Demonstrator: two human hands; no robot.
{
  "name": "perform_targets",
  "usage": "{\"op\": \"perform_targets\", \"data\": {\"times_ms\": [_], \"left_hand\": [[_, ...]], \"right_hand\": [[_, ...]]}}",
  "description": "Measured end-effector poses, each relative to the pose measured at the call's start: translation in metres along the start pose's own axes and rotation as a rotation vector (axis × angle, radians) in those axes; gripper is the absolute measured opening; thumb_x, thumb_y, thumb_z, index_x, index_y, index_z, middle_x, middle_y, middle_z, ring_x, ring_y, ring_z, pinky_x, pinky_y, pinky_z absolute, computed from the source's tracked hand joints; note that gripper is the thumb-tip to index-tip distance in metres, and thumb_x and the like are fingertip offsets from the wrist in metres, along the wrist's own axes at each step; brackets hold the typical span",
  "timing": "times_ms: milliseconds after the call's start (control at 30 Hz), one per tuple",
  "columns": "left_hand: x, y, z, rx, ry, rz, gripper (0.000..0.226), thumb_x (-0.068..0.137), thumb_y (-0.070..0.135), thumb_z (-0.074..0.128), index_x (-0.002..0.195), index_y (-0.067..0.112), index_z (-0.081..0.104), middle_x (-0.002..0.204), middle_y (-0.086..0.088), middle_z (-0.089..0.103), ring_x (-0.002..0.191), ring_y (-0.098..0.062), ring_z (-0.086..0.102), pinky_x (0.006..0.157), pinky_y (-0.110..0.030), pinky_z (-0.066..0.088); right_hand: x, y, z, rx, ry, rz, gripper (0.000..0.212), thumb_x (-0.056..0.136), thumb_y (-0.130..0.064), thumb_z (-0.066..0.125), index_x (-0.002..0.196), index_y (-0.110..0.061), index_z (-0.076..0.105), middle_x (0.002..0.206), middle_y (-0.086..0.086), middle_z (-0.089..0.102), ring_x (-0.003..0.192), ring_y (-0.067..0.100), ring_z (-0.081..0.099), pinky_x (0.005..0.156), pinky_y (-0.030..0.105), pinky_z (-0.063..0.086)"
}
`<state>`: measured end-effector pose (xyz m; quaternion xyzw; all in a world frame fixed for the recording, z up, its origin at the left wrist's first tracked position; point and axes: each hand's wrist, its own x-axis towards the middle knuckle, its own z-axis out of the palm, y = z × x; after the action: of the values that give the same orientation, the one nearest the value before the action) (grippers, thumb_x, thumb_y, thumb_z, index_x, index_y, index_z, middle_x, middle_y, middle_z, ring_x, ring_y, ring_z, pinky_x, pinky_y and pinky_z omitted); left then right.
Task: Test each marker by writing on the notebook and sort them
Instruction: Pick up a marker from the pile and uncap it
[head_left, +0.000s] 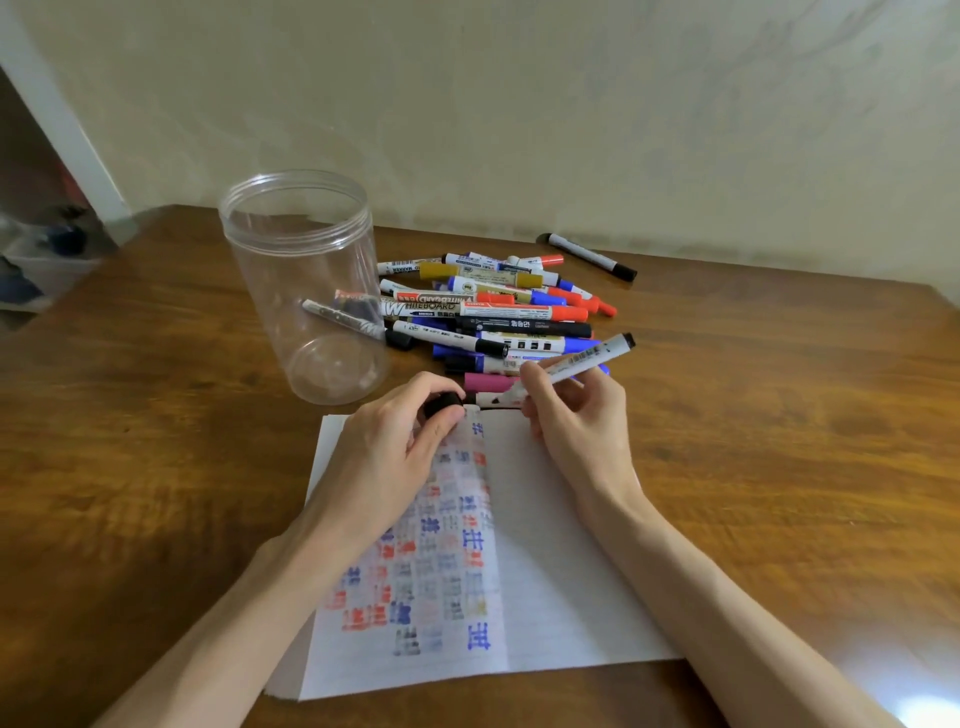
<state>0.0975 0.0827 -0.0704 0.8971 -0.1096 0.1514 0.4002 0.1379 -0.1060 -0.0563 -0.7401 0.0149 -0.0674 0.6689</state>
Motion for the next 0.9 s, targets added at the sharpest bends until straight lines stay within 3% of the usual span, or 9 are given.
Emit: {"op": "perform_targets", "data": {"times_ms": [233, 567, 767, 900], "left_hand": [[0.003, -0.002, 0.002, -0.055, 0.005, -0.039, 0.033, 0.098, 0.044, 0.052, 0.121, 0.025, 0.065, 0.101, 0.013, 0.071, 0.092, -0.006, 0.068, 0.073, -0.028, 0.057], [0.004, -0.003, 0.002, -0.060, 0.014, -0.059, 0.029, 0.098, 0.044, 0.054, 0.119, 0.029, 0.065, 0.096, 0.015, 0.070, 0.081, -0.013, 0.068, 0.069, -0.038, 0.056], [0.003, -0.002, 0.001, -0.061, 0.004, -0.068, 0.035, 0.096, 0.048, 0.051, 0.120, 0.028, 0.066, 0.099, 0.015, 0.070, 0.086, -0.011, 0.069, 0.073, -0.039, 0.058], [0.004, -0.002, 0.001, -0.065, -0.001, -0.073, 0.036, 0.095, 0.049, 0.051, 0.120, 0.028, 0.066, 0.100, 0.014, 0.071, 0.088, -0.010, 0.069, 0.073, -0.038, 0.059]], "right_hand": [[0.008, 0.007, -0.005, -0.202, -0.030, -0.069, 0.014, 0.095, -0.018, 0.073, 0.082, -0.016, 0.074, 0.070, -0.005, 0.075, 0.063, 0.005, 0.068, 0.061, 0.026, 0.053], [0.007, 0.010, -0.002, -0.247, -0.053, -0.115, 0.019, 0.093, -0.019, 0.074, 0.076, -0.025, 0.070, 0.066, -0.012, 0.072, 0.058, 0.002, 0.064, 0.060, 0.020, 0.048], [0.005, 0.011, -0.001, -0.317, -0.037, -0.146, 0.015, 0.093, -0.020, 0.076, 0.080, -0.013, 0.073, 0.071, -0.001, 0.074, 0.068, 0.022, 0.070, 0.062, 0.036, 0.055], [0.007, 0.010, -0.003, -0.273, -0.019, -0.142, 0.018, 0.092, -0.017, 0.075, 0.075, -0.021, 0.071, 0.067, -0.007, 0.073, 0.062, 0.014, 0.069, 0.057, 0.028, 0.052]]}}
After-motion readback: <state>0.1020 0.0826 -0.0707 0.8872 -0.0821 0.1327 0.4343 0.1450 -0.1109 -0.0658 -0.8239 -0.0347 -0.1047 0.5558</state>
